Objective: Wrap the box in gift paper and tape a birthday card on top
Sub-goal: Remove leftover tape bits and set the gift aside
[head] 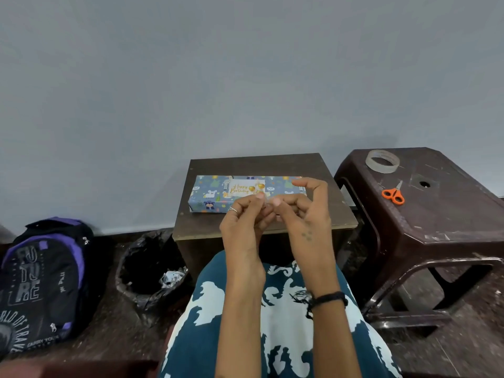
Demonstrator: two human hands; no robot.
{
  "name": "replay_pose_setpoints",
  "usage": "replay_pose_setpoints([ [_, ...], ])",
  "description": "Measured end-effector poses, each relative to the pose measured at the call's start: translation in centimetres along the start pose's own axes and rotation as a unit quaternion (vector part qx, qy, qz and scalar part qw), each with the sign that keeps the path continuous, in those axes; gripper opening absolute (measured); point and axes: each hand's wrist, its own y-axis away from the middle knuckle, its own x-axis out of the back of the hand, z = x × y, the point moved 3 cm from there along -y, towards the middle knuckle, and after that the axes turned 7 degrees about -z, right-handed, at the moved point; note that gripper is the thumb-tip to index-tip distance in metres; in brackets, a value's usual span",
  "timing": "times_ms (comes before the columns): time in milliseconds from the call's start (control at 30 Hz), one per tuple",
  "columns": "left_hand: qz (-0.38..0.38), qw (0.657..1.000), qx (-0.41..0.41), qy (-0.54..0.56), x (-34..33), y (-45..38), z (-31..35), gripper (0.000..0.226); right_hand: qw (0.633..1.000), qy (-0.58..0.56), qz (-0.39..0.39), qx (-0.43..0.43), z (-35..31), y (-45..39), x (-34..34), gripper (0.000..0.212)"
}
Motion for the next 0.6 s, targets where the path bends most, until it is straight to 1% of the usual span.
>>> replay_pose_setpoints([
  [67,0.006,1.0,0.003,0.018,0.6,0.0,-0.1,0.007,0.999,-0.031,-0.007,-0.008,0.3,0.3,0.6,0.034],
  [133,0.001,1.0,0.002,0.022,1.0,0.1,-0.3,0.007,1.0,-0.014,0.007,-0.008,0.5,0.4,1.2,0.036],
  [200,-0.011,1.0,-0.006,0.013,1.2,0.2,-0.4,0.016,1.0,-0.004,0.011,-0.012,0.7,0.4,1.4,0.037],
  [267,-0.028,0.999,-0.021,0.015,1.1,0.1,-0.2,0.031,1.0,0.007,-0.004,-0.015,0.9,0.6,1.1,0.037],
  [367,-0.046,0.998,-0.035,0.004,0.9,0.0,0.2,0.043,0.997,0.031,-0.071,-0.022,1.2,0.4,0.5,0.04],
  [467,-0.057,0.998,-0.019,-0.03,1.2,-0.1,0.4,0.04,0.982,0.055,-0.182,-0.017,1.2,0.0,0.0,0.039],
  [500,-0.061,0.998,-0.002,-0.034,1.5,-0.2,0.4,0.038,0.977,0.063,-0.204,-0.007,1.1,-0.1,0.1,0.038],
  [533,-0.063,0.997,0.021,-0.033,1.8,-0.3,0.4,0.035,0.975,0.072,-0.21,0.004,1.0,-0.2,0.3,0.036],
  [600,-0.072,0.995,0.069,-0.028,2.3,-0.5,0.2,0.033,0.976,0.105,-0.185,0.036,1.0,-0.5,1.0,0.028],
])
